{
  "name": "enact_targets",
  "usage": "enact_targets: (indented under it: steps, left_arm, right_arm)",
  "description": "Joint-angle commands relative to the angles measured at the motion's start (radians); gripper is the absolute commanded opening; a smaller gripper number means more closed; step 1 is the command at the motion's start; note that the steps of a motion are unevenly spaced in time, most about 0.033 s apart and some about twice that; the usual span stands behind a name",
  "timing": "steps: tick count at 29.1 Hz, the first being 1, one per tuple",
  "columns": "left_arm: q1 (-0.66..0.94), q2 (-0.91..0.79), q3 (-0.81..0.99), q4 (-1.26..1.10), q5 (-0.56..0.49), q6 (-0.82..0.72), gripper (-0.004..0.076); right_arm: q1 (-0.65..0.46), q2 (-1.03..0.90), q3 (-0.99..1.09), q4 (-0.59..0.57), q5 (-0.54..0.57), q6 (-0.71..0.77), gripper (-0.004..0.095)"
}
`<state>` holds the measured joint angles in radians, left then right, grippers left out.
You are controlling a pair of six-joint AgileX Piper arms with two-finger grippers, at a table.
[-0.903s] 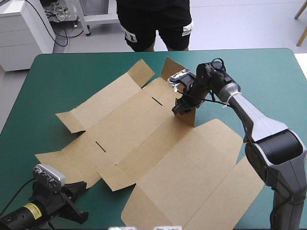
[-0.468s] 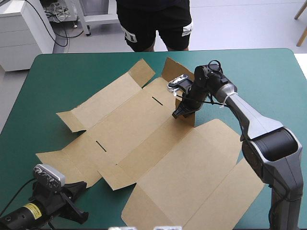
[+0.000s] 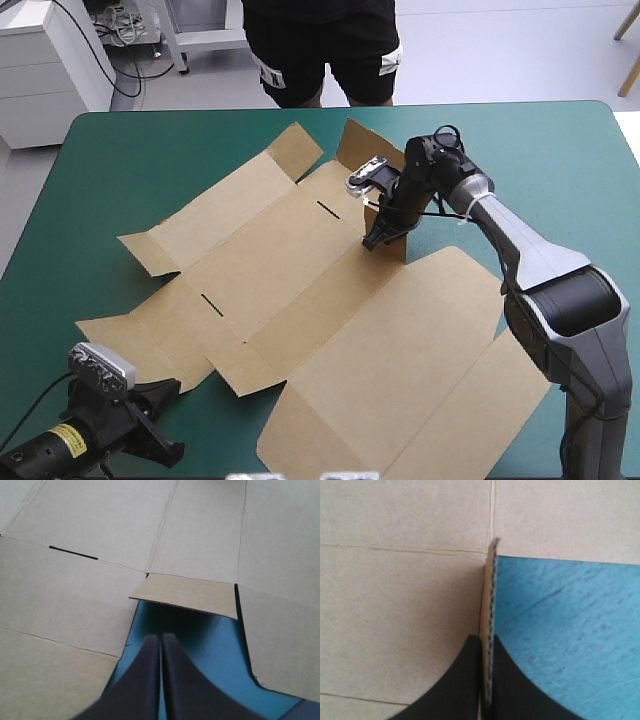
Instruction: Fold the box
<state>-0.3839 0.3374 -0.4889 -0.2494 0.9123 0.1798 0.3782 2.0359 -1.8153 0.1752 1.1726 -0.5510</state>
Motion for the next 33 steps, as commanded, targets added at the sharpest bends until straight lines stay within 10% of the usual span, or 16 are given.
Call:
enact_targets:
  steps: [1, 33]
  left_arm:
    - [-0.004, 0.01, -0.026, -0.021, -0.06, 0.0, -0.0008]
    - [-0.004, 0.01, -0.026, -0.025, -0.06, 0.0, -0.0008]
  right_arm:
    - [-0.001, -0.055, -0.064, -0.015, -0.042, -0.121, -0.002]
    - [0.31, -0.014, -0.162, 0.016, -0.238, -0.656, -0.0022]
